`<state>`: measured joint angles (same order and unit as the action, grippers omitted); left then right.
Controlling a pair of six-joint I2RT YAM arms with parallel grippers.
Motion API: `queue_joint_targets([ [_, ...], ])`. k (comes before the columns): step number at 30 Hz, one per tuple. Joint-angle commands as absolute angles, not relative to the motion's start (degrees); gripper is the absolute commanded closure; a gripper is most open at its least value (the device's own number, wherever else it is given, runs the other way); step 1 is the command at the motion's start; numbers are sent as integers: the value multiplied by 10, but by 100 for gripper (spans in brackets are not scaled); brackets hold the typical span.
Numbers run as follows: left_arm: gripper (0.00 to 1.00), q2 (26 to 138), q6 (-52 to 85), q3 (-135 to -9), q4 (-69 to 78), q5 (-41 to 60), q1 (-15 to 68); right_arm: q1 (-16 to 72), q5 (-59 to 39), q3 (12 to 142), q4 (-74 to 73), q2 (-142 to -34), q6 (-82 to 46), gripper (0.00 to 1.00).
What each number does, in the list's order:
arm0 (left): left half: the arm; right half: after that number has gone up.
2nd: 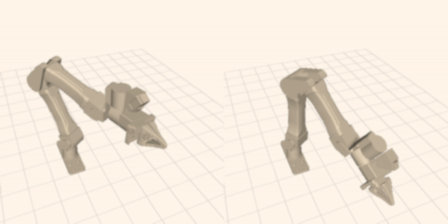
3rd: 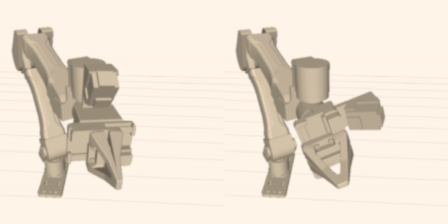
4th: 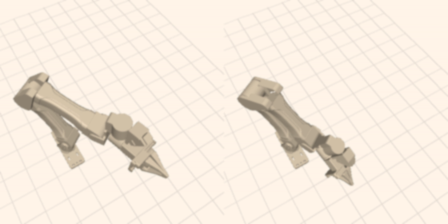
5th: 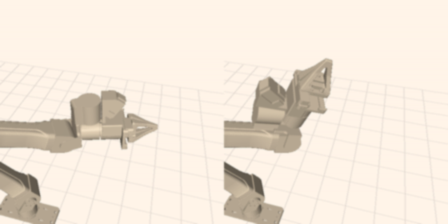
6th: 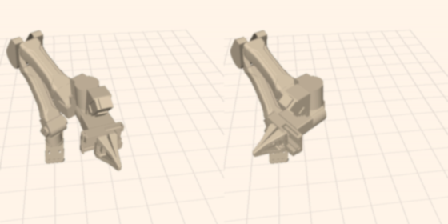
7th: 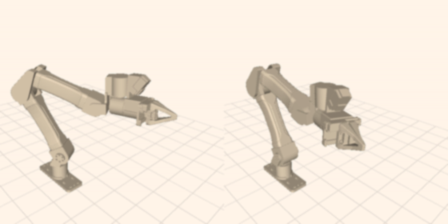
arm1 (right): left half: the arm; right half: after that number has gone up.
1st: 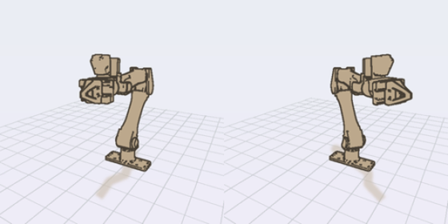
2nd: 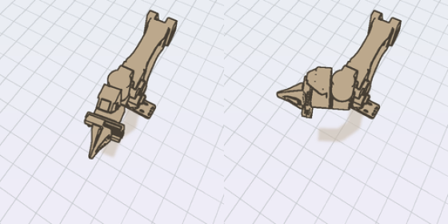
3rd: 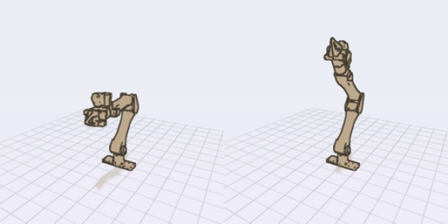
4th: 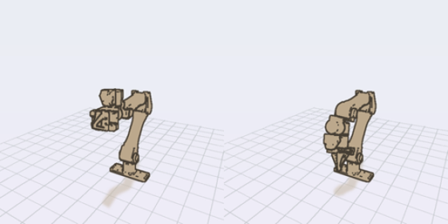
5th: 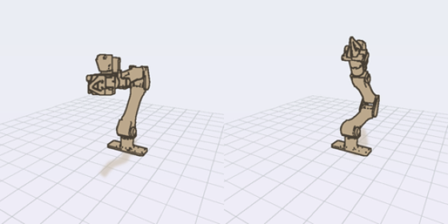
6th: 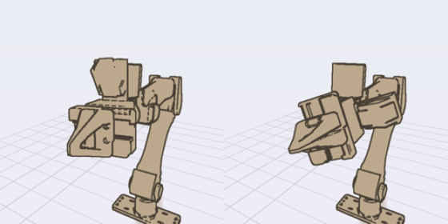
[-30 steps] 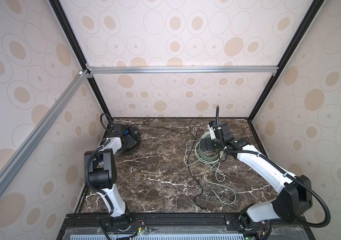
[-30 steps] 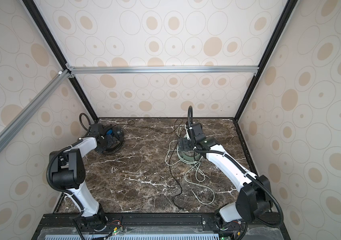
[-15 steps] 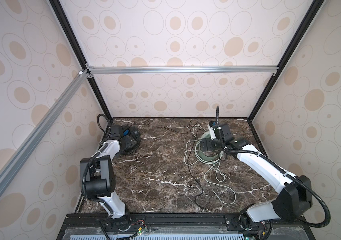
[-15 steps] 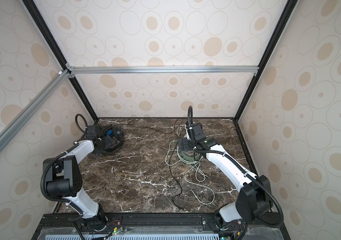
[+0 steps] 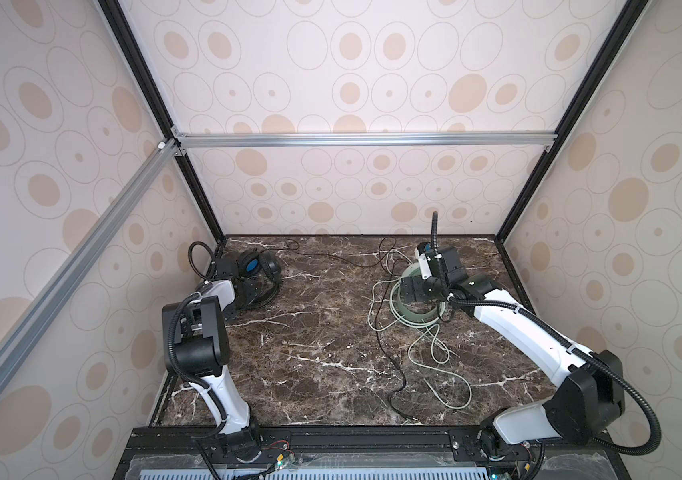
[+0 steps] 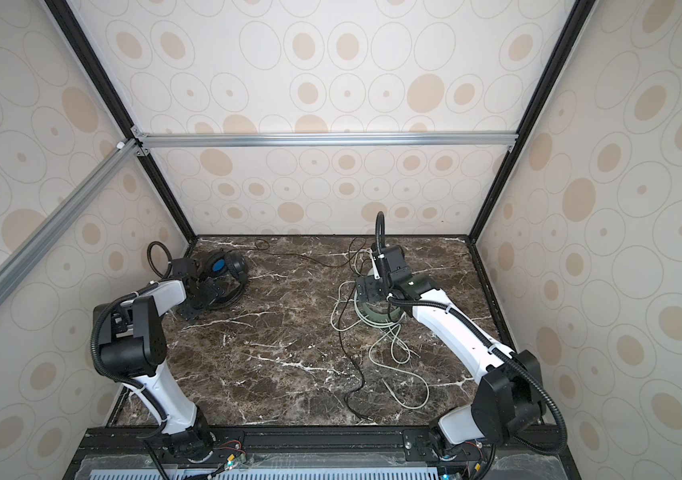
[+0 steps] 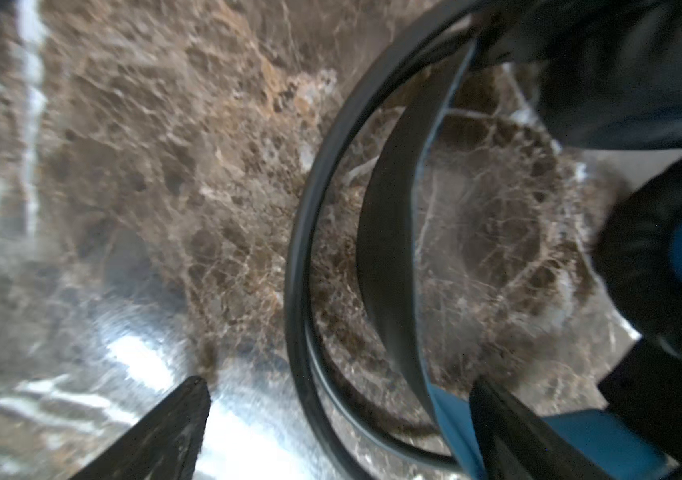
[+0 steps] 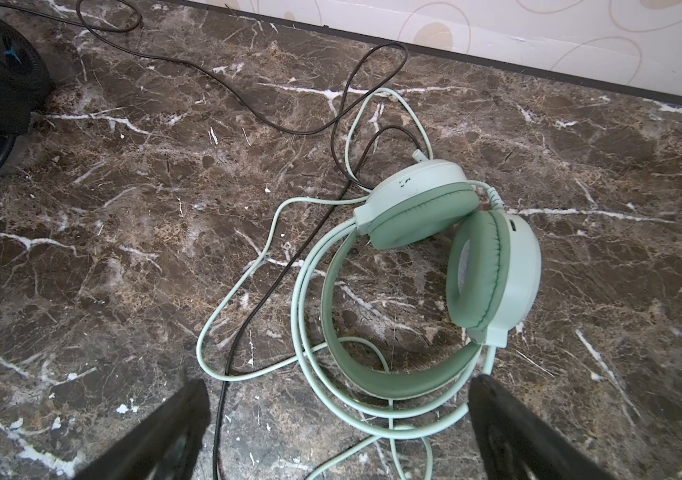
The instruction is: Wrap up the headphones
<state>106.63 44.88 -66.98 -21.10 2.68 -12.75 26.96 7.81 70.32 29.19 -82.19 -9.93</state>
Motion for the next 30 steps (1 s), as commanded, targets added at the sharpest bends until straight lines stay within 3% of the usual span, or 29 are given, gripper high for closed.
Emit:
queue_joint_targets([
  [1,2,1082,469,-694,-203,33,-128,273,90,701,300,-812,-94,0],
  [5,5,1104,471,-697,-200,31,-126,273,93,704,301,-811,-93,0],
  [7,18,1108,470,-693,-196,31,-125,273,97,707,304,-810,-91,0],
  [10,44,1107,466,-684,-185,30,-124,273,103,710,310,-805,-86,0],
  [12,67,1104,461,-680,-178,31,-122,273,108,714,315,-799,-84,0],
  [14,81,1102,451,-680,-176,31,-122,273,111,717,321,-793,-83,0],
  [21,100,1081,393,-685,-170,28,-89,274,121,735,358,-771,-77,0],
  [30,100,1068,280,-700,-218,78,21,274,124,781,410,-761,-54,0],
])
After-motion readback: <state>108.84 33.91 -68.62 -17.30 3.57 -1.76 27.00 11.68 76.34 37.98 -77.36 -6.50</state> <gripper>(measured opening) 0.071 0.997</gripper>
